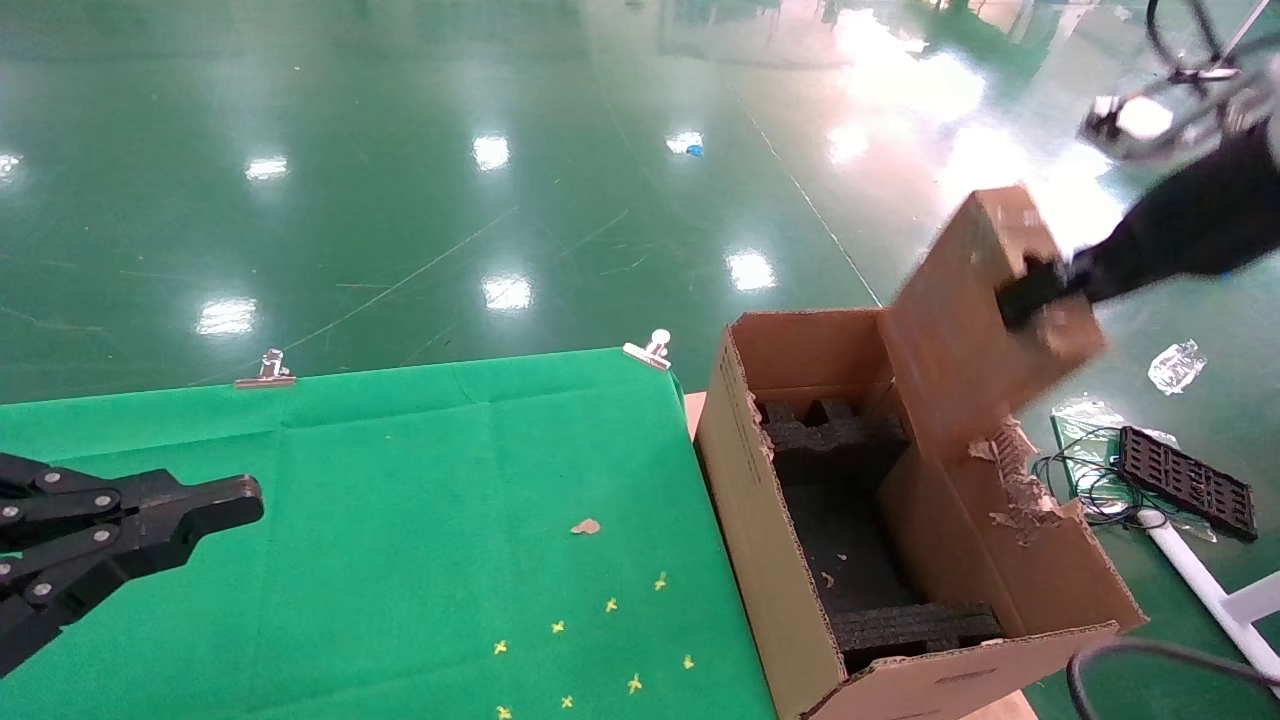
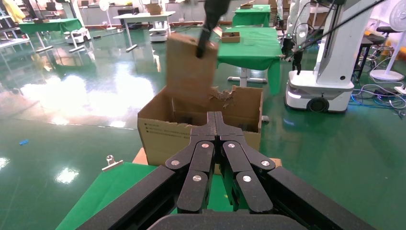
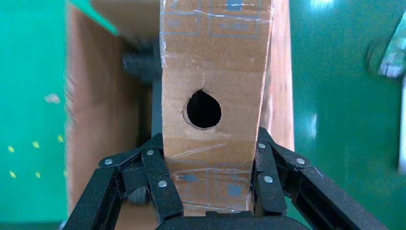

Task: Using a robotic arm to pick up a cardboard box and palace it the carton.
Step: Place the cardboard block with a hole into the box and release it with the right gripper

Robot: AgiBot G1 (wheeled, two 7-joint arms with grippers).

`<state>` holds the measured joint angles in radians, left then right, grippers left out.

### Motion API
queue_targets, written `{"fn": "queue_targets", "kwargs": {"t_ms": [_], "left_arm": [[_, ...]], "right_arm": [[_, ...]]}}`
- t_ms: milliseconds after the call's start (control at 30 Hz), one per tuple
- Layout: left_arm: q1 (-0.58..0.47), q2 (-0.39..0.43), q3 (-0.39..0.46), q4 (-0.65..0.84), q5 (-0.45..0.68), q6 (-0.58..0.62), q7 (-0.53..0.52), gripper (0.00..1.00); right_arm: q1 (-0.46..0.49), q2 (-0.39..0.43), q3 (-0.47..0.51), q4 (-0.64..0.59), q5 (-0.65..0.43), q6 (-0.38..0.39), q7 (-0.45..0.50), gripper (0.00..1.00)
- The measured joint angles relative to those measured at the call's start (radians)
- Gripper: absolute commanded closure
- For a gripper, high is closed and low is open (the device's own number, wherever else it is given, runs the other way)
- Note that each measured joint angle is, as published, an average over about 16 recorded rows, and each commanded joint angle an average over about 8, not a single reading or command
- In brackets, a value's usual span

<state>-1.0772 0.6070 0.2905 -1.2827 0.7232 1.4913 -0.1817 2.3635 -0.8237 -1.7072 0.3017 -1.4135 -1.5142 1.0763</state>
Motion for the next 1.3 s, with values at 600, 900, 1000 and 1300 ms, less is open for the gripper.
{"fn": "queue_targets", "kwargs": {"t_ms": [600, 900, 1000, 1300], "left_arm": [[0.0, 0.0, 0.001, 0.0, -0.001, 0.0, 0.001, 0.0], [0.0, -0.001, 0.002, 0.0, -0.001, -0.001, 0.001, 0.0], [0.0, -0.001, 0.002, 0.0, -0.001, -0.001, 0.001, 0.0], [-0.001, -0.001, 0.002, 0.0, -0.002, -0.001, 0.001, 0.0]], "right_arm": [[-0.216, -0.057, -0.039, -0.203, -0.024, -0.003, -0.046, 1.0], [-0.294, -0.069, -0.038, -0.248, -0.02, 0.026, -0.071, 1.0], [-0.322, -0.071, -0.034, -0.259, -0.014, 0.043, -0.074, 1.0], [-0.421, -0.09, -0.023, -0.28, 0.003, 0.114, -0.064, 1.0]]}}
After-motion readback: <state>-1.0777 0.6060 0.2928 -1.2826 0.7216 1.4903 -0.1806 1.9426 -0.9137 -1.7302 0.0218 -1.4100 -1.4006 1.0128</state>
